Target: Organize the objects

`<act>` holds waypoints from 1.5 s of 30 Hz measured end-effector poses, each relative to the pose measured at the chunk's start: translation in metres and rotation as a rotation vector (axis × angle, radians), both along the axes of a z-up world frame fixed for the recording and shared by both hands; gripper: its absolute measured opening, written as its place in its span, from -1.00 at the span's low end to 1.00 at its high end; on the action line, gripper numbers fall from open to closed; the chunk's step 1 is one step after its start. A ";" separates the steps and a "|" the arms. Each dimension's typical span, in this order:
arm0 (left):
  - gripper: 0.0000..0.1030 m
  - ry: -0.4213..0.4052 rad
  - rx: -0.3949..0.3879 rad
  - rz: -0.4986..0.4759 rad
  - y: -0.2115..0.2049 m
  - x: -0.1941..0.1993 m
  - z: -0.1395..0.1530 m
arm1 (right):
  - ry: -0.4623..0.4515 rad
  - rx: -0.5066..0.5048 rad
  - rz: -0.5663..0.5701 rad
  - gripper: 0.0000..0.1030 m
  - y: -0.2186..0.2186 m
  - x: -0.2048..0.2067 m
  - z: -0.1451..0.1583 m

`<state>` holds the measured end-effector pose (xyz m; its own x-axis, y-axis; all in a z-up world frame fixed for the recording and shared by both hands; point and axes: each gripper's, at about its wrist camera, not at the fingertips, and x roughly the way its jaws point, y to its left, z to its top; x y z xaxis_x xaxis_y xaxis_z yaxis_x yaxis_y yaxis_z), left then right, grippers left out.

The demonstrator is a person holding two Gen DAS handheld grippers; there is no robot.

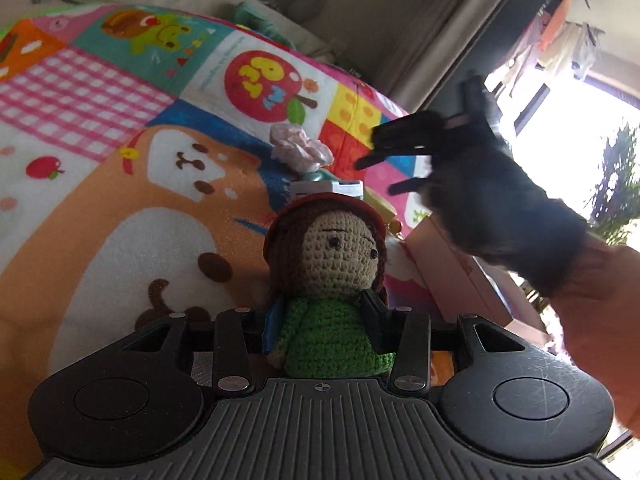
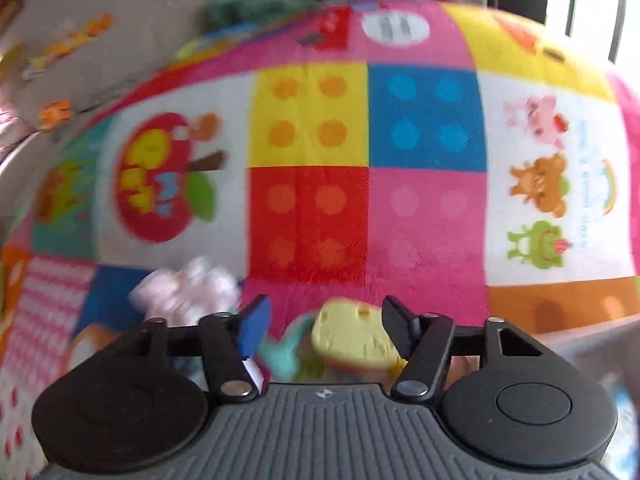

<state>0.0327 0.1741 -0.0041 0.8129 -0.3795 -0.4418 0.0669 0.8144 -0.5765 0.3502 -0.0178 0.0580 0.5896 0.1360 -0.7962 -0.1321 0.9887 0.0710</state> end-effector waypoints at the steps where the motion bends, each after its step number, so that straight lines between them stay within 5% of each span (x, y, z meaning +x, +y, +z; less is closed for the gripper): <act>1: -0.11 0.002 -0.012 0.001 0.002 0.000 -0.001 | -0.005 -0.030 -0.005 0.19 0.005 0.007 -0.006; 2: -0.11 0.004 -0.021 0.002 0.003 0.001 -0.001 | 0.001 -0.059 -0.001 0.18 0.010 0.014 -0.013; 4: -0.11 0.006 -0.031 0.011 0.005 0.001 -0.002 | 0.049 -0.098 0.030 -0.20 0.017 0.018 -0.026; 12: -0.11 0.023 -0.077 0.051 0.013 -0.002 -0.003 | 0.181 -0.037 0.153 -0.63 0.006 -0.055 -0.018; 16: -0.11 0.030 -0.091 0.051 0.014 -0.003 -0.004 | 0.300 -0.074 0.292 -0.64 0.004 -0.114 -0.005; 18: -0.11 0.035 -0.103 0.050 0.015 -0.002 -0.005 | 0.284 -0.049 0.300 -0.60 0.002 -0.126 0.013; 20: -0.11 0.037 -0.112 0.048 0.016 -0.002 -0.006 | 0.192 -0.030 0.289 -0.33 0.008 -0.119 0.035; 22: -0.11 0.038 -0.116 0.048 0.016 -0.002 -0.006 | 0.081 -0.017 0.259 0.45 0.020 -0.098 0.047; 23: -0.11 0.038 -0.119 0.048 0.017 -0.002 -0.006 | 0.052 -0.003 0.256 0.52 0.030 -0.084 0.049; 28: -0.11 0.041 -0.150 0.048 0.020 -0.002 -0.008 | -0.012 -0.036 0.246 0.43 0.088 -0.017 0.015; 29: -0.11 0.041 -0.156 0.049 0.021 -0.003 -0.008 | -0.020 -0.078 0.265 0.30 0.098 -0.012 0.007; 31: -0.11 0.042 -0.165 0.052 0.022 -0.003 -0.009 | 0.020 -0.114 0.312 -0.31 0.104 -0.009 -0.006; 35: -0.11 0.043 -0.166 0.053 0.021 -0.003 -0.010 | 0.094 -0.066 0.351 -0.39 0.078 -0.032 -0.014; 45: -0.11 0.040 -0.139 0.062 0.018 -0.003 -0.009 | 0.190 -0.150 0.519 -0.32 -0.002 -0.161 0.000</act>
<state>0.0302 0.1923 -0.0128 0.8195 -0.3885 -0.4214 -0.0069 0.7285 -0.6850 0.1896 -0.0198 0.0577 0.3203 0.2464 -0.9147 -0.6013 0.7990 0.0047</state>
